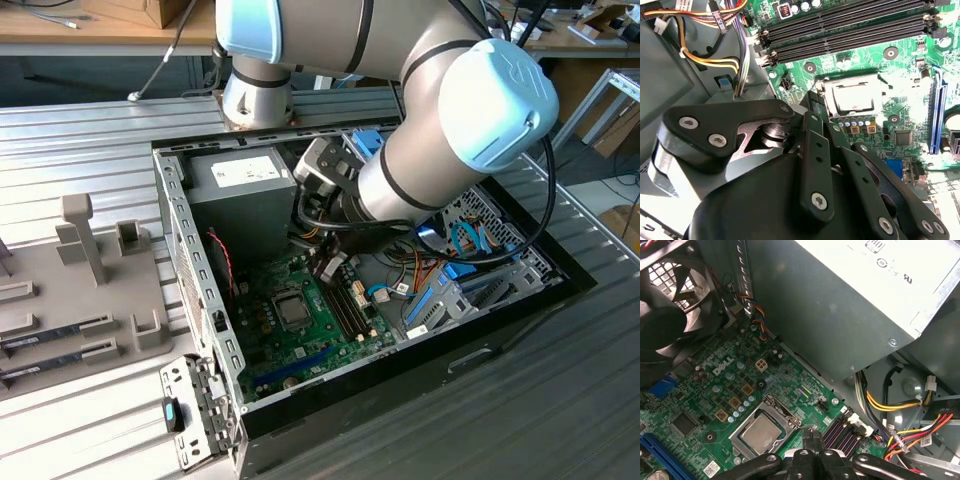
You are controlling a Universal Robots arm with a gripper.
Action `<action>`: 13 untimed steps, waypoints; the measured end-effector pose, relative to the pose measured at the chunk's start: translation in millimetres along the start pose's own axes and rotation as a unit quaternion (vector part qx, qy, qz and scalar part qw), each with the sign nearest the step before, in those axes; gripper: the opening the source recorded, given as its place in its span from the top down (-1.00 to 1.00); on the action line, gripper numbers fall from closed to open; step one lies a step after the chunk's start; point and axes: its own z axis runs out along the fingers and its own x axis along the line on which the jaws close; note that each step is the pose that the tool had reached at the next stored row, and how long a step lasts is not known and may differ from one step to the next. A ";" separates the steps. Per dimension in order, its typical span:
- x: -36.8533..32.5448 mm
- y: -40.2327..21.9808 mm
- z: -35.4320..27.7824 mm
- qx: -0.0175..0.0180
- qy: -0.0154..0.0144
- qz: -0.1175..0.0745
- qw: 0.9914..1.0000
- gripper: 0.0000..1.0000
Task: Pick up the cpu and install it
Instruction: 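Close the cpu cover, then install the first cpu locking lever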
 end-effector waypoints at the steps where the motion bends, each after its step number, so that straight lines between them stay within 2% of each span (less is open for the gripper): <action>1: 0.0 0.0 0.0 0.000 0.000 0.000 1.000 0.79; 6: -0.8 0.2 0.3 0.000 0.000 0.000 1.000 0.79; 9: -8.6 -3.4 1.4 -0.001 0.001 0.000 1.000 0.79; 13: -14.2 -3.1 4.2 -0.001 0.001 0.000 1.000 0.79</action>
